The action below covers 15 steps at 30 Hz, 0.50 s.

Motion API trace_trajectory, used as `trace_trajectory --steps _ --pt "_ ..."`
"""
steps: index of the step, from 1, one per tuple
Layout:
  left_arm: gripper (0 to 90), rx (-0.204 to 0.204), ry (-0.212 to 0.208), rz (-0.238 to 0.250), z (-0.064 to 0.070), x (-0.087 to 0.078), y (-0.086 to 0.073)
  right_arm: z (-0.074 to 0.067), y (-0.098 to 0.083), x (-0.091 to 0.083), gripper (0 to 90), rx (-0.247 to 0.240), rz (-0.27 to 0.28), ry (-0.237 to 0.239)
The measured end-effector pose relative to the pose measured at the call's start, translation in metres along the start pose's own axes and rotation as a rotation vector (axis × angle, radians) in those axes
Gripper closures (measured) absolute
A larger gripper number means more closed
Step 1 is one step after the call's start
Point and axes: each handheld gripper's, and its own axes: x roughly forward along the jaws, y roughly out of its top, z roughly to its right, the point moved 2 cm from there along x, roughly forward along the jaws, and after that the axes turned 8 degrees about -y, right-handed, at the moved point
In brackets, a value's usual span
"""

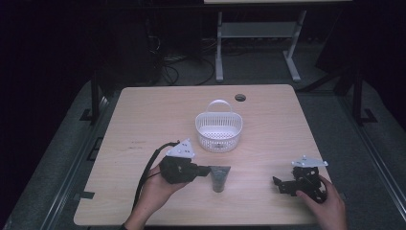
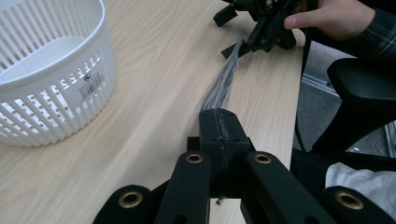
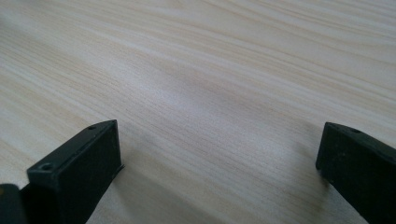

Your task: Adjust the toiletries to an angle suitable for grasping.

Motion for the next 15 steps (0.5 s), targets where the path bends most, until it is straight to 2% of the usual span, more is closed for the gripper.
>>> trace_trajectory --steps 15 --pt "89.5 0.010 0.027 -0.002 -0.012 0.002 0.003 0.000 0.000 0.000 0.0 0.000 0.000 0.001"
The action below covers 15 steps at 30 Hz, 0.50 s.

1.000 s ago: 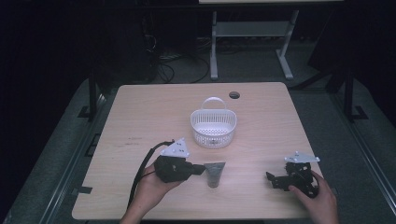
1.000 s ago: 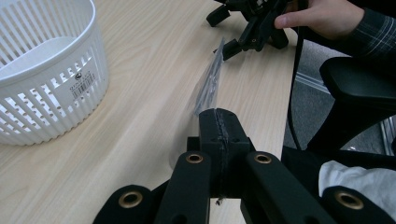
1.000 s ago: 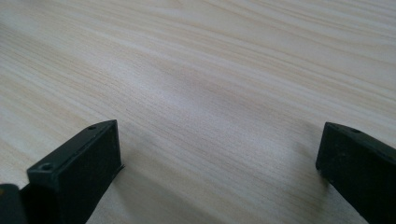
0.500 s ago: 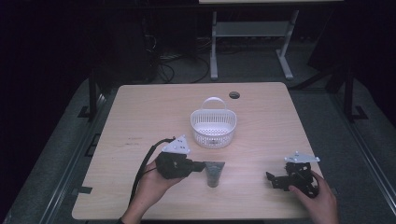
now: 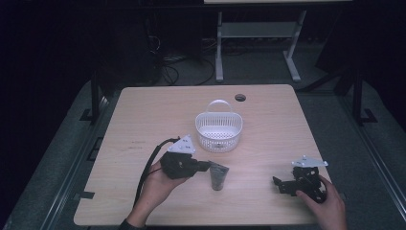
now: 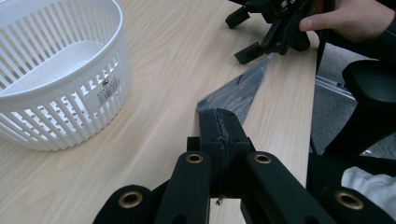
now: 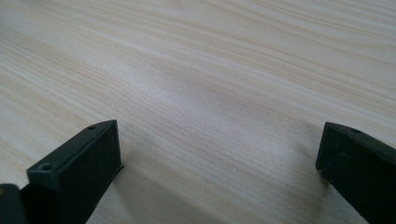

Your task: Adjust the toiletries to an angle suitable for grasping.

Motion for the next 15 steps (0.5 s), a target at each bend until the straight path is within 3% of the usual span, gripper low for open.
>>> trace_trajectory --steps 15 --pt "89.5 -0.015 -0.009 0.006 -0.017 0.009 0.004 0.000 0.000 0.000 0.0 0.003 -0.001 0.000"
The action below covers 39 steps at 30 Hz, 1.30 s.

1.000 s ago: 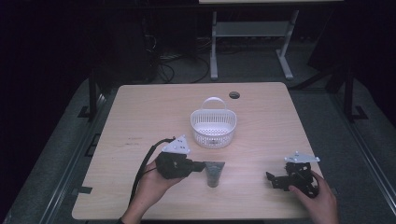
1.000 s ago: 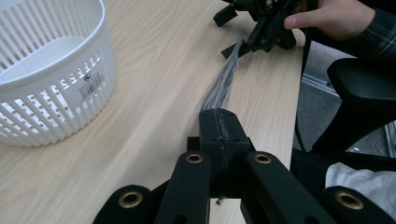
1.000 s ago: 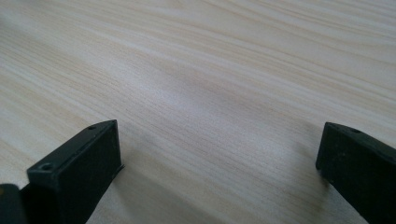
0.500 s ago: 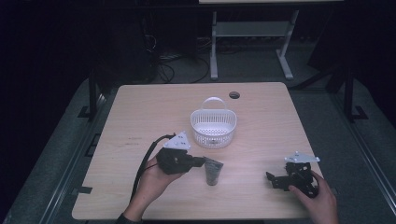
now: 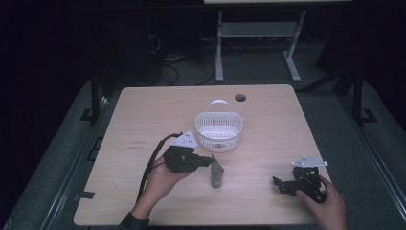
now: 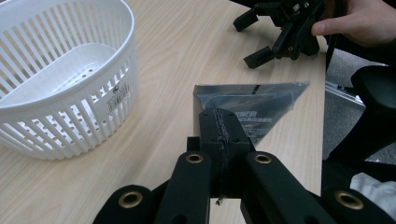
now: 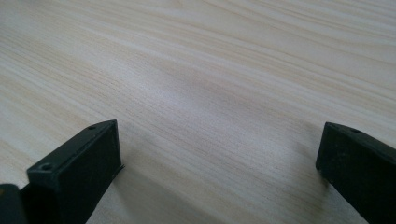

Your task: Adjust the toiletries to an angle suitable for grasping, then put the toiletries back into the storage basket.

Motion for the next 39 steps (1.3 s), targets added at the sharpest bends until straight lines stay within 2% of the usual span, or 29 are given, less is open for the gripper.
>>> trace_trajectory --steps 10,14,21,27,29,34,39 --pt "89.5 0.007 -0.008 0.004 -0.008 0.007 0.006 0.000 0.000 0.000 0.0 -0.002 0.001 0.001" --pt "88.7 0.010 -0.011 0.005 -0.007 0.005 0.006 0.000 0.000 0.000 0.0 -0.002 0.001 0.001" --pt "69.0 0.003 0.002 0.009 -0.007 -0.009 0.002 0.000 0.000 0.000 0.0 -0.002 0.001 0.001" --pt "41.6 0.016 0.017 0.004 -0.006 -0.016 0.002 0.000 0.000 0.000 0.0 -0.002 0.001 0.001" --pt "33.2 0.024 0.008 -0.010 -0.005 -0.017 0.002 0.000 0.000 0.000 0.0 -0.002 0.000 0.001" --pt "21.4 0.052 0.013 -0.018 -0.001 -0.017 0.006 0.000 0.000 0.000 0.0 -0.002 0.001 0.001" --pt "16.4 0.078 0.003 -0.037 0.003 -0.018 0.014 0.000 0.000 0.000 0.0 -0.001 0.001 0.001"
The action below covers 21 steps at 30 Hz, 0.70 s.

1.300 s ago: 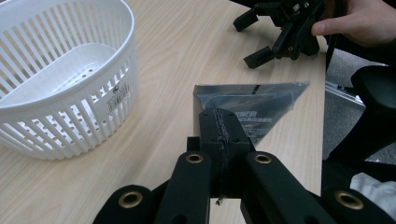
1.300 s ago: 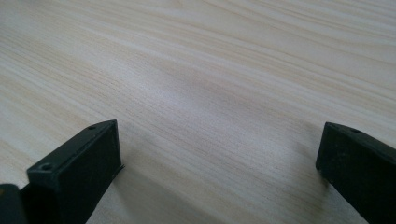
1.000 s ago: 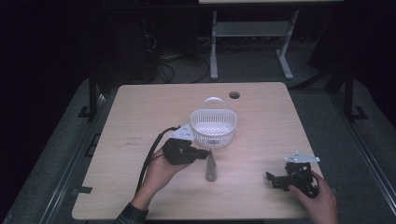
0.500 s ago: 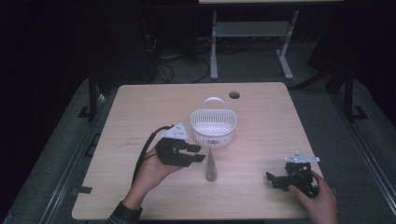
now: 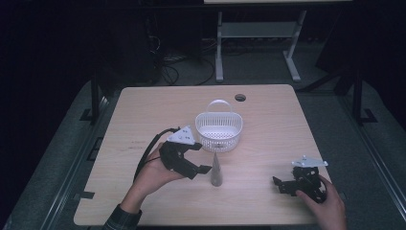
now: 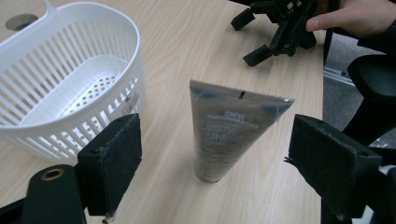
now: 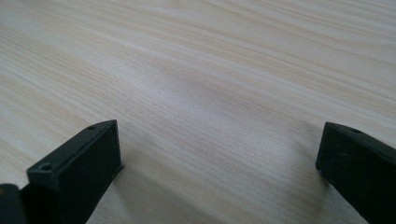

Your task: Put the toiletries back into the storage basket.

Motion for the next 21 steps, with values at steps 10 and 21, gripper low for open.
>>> trace_trajectory --steps 10,21 --pt "13.8 0.052 -0.029 -0.028 0.005 0.010 0.018 0.000 0.000 0.000 0.0 0.000 0.000 -0.002" --pt "13.4 0.081 -0.057 -0.065 0.006 0.032 0.029 0.000 0.000 0.000 0.0 0.000 0.000 0.000"
